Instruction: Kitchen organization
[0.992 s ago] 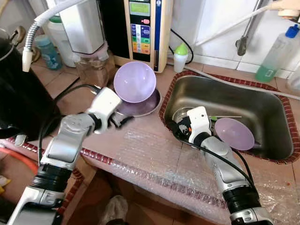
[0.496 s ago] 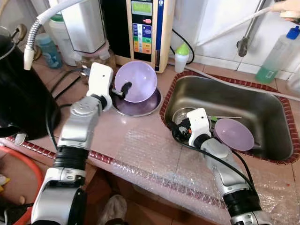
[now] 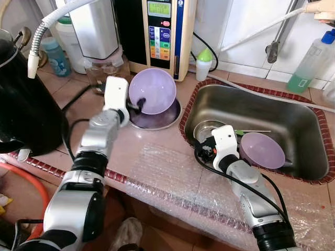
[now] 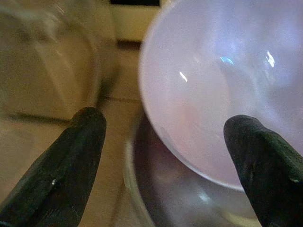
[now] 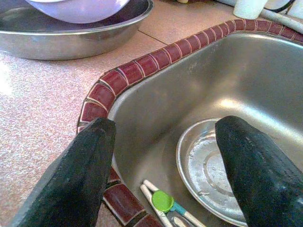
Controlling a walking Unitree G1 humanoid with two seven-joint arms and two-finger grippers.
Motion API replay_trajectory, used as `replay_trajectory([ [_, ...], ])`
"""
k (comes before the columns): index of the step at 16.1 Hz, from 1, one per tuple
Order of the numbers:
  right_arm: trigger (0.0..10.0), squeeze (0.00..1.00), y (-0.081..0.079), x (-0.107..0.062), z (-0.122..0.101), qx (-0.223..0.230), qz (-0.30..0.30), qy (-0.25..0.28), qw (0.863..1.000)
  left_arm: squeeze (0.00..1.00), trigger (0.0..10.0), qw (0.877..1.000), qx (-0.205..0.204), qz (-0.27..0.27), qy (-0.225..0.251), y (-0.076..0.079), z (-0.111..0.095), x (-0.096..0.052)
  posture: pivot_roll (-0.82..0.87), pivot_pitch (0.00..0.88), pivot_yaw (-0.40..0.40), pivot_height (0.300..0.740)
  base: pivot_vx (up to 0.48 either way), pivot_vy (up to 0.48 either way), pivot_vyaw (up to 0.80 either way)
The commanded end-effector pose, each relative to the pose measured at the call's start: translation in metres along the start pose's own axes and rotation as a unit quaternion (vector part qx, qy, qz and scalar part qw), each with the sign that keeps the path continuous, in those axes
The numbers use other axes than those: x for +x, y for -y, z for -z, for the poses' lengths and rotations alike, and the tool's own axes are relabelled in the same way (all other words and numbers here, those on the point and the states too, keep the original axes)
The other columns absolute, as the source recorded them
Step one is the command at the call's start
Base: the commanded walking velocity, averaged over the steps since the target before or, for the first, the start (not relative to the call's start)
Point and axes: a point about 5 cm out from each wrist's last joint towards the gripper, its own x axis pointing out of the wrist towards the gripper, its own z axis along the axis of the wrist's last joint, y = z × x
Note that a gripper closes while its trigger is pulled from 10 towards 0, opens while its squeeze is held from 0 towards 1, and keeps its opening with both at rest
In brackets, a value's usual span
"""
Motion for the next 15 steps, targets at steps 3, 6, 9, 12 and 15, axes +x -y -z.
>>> replay_trajectory([
  [3, 10.0, 0.0, -0.007, -0.006, 0.02, 0.015, -0.002, -0.05, 0.999, 0.0, 0.0, 1.0, -0.011, 0.019, -0.006, 0.005, 0.005, 0.006, -0.06, 0.002, 0.081, 0.74, 0.0, 0.0, 0.0],
  [6, 10.0, 0.0, -0.021, -0.006, 0.004, 0.034, -0.056, 0.008, 0.998, 0.0, 0.0, 1.0, -0.012, 0.025, -0.013, 0.008, 0.013, 0.007, -0.06, 0.001, 0.079, 0.74, 0.0, 0.0, 0.0],
  [9, 10.0, 0.0, -0.036, -0.007, -0.01, 0.044, -0.105, 0.047, 0.992, 0.0, 0.0, 1.0, -0.011, 0.023, -0.016, 0.006, 0.017, 0.008, -0.06, 0.0, 0.075, 0.74, 0.0, 0.0, 0.0],
  [12, 10.0, 0.0, -0.041, -0.008, -0.016, 0.053, -0.132, 0.07, 0.987, 0.0, 0.0, 1.0, -0.012, 0.02, -0.019, 0.003, 0.02, 0.007, -0.05, 0.0, 0.071, 0.74, 0.0, 0.0, 0.0],
  [15, 10.0, 0.0, -0.046, -0.011, -0.022, 0.065, -0.159, 0.088, 0.981, 0.0, 0.0, 1.0, -0.007, 0.014, -0.024, -0.001, 0.024, 0.006, -0.05, 0.0, 0.072, 0.74, 0.0, 0.0, 0.0],
])
